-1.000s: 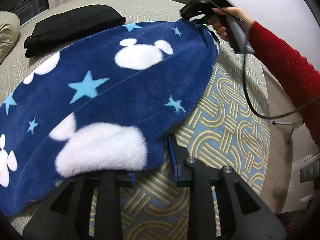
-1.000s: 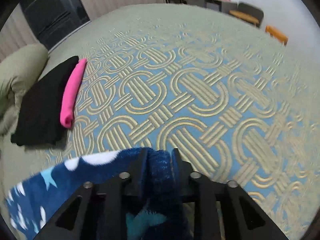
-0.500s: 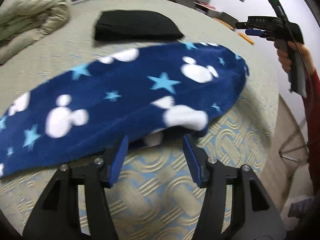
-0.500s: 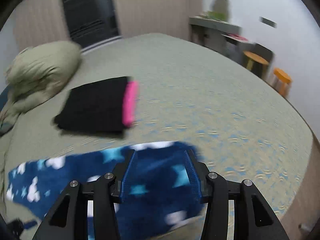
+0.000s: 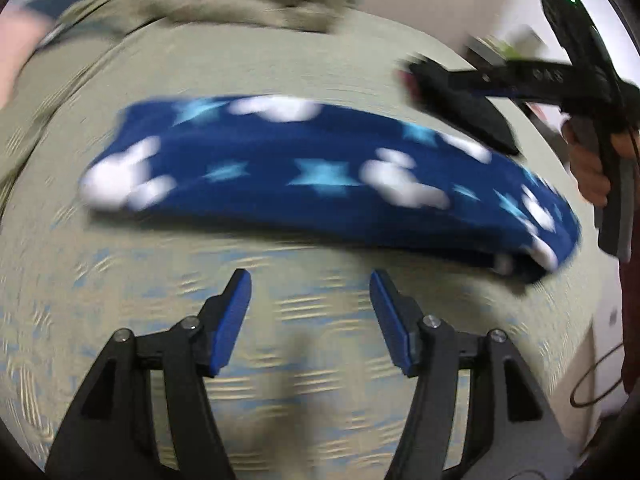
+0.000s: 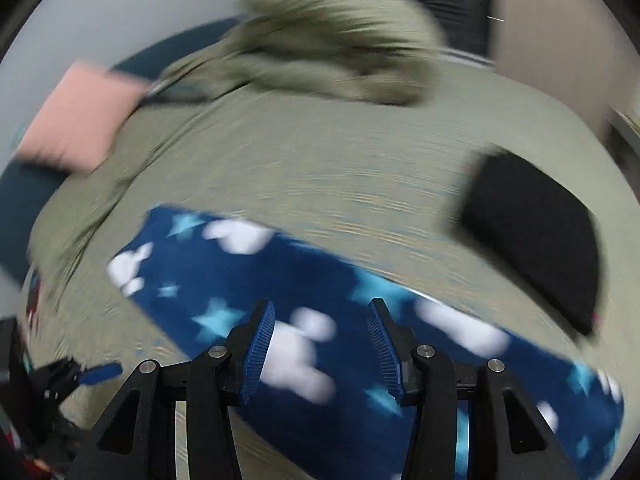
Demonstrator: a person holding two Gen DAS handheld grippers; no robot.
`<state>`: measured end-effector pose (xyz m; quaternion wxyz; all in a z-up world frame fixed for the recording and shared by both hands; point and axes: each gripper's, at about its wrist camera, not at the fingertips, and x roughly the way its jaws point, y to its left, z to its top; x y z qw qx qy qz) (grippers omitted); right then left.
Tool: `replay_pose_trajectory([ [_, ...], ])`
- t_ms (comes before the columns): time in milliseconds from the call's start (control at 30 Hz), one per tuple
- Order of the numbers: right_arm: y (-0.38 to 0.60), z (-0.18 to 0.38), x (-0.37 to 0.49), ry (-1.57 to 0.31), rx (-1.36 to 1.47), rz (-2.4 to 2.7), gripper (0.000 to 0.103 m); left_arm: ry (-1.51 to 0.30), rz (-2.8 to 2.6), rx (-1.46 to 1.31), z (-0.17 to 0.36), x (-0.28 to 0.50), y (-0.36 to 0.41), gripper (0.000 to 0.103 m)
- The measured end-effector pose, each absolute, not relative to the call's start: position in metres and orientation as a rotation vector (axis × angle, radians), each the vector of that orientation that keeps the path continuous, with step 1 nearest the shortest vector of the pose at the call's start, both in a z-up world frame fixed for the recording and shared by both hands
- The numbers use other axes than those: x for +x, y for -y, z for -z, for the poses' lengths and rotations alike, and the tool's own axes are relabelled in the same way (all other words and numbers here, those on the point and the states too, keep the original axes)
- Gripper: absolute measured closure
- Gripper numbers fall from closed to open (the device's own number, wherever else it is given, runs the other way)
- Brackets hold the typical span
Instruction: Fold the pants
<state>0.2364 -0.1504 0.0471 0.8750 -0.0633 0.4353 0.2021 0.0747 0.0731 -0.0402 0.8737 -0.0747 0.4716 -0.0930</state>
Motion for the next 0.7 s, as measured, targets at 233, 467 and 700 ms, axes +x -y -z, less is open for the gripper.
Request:
replay_pose_trajectory([
  [233,-0.033,-0.009,0.302,-0.982,-0.310,-0.671,0.054,-0.912,0.082,-0.403,0.060,0.090,-0.183,0.046],
  [467,-0.128,0.023,0.341,-1.000,-0.436,-0.785,0.054,-0.873,0.139,-0.527,0.081,0.119,-0.212,0.050],
  [700,-0.167,0.046,0.355,-1.010,-0.535,-0.859,0.040,-0.863,0.189,-0.644,0.095,0.144,-0.214,0.052],
])
